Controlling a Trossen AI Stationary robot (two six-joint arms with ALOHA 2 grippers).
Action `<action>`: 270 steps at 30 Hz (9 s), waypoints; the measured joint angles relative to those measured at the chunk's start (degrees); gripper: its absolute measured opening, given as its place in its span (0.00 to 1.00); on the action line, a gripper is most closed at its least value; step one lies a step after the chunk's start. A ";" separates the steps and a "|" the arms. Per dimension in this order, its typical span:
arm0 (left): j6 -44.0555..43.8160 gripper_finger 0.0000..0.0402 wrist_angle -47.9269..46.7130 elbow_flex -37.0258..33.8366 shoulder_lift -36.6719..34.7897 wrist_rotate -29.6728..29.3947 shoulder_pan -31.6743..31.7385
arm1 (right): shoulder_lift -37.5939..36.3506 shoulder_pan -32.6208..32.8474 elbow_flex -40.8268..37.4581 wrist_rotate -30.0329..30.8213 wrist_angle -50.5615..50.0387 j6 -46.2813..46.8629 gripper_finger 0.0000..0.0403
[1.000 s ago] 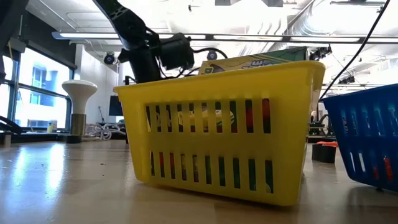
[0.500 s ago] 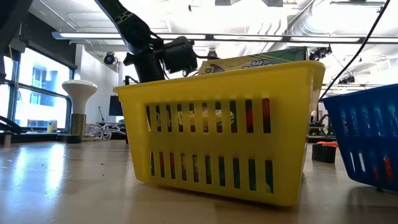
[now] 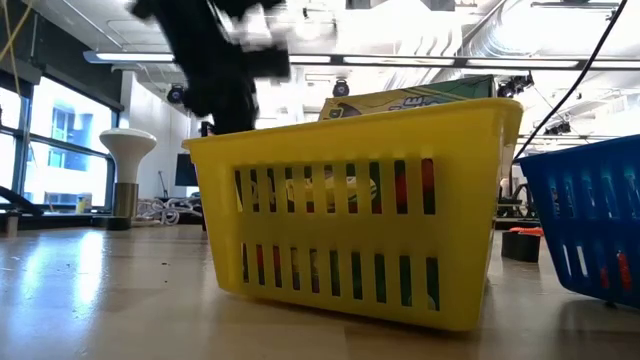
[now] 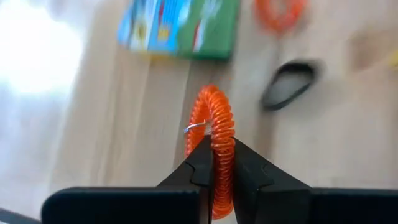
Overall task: Pick & Place Office Desk Supplies
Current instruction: Put the middle left orange spring keychain into the blue bin, then put the bottom right black rubber band into the orange bin
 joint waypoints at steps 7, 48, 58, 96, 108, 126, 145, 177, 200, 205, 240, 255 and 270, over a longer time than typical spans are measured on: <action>-5.46 0.05 13.82 0.05 -9.77 -6.13 -16.63 | 0.04 -0.14 0.00 7.57 5.02 -5.39 0.36; -6.10 0.05 42.14 0.18 -2.53 4.84 -26.72 | 0.09 -7.47 0.02 9.39 31.15 -31.21 0.36; -6.10 0.05 42.67 0.18 -2.53 4.82 -26.72 | 0.15 -9.28 0.02 3.42 29.40 -25.44 0.35; 0.49 0.31 45.48 0.20 3.81 5.17 -29.51 | -2.81 9.03 0.00 9.88 -14.42 25.62 0.03; 0.54 0.31 45.37 0.20 3.78 4.67 -29.39 | 1.07 6.28 -0.02 2.51 -21.19 38.90 0.15; 0.45 0.31 43.07 0.20 3.74 4.71 -29.43 | -3.50 -4.44 -0.02 6.09 -51.27 36.84 0.43; 0.36 0.31 42.25 0.20 3.70 4.79 -29.94 | -3.58 -20.86 -17.11 -6.65 -24.59 24.17 0.44; 0.39 0.31 41.79 0.18 3.70 4.71 -29.96 | 0.83 -22.25 -17.40 -7.25 -18.10 14.89 0.20; 5.04 0.31 41.81 0.18 3.70 1.82 -29.96 | -1.11 -7.69 4.16 18.15 -34.79 16.72 0.01; 5.03 0.31 42.02 0.18 3.70 -0.01 -29.96 | -1.21 -2.48 11.49 26.72 -27.44 6.75 0.01; -7.24 0.31 61.80 0.11 3.70 2.75 -23.40 | -0.79 -2.34 11.76 23.63 -2.64 -24.75 0.01; -6.61 0.31 62.74 0.13 3.70 2.77 -22.13 | -0.79 -2.52 11.76 33.78 -2.80 -25.08 0.01; -5.47 0.31 64.12 0.22 3.70 2.69 -22.24 | -0.76 -2.30 11.76 37.24 -2.73 -24.26 0.01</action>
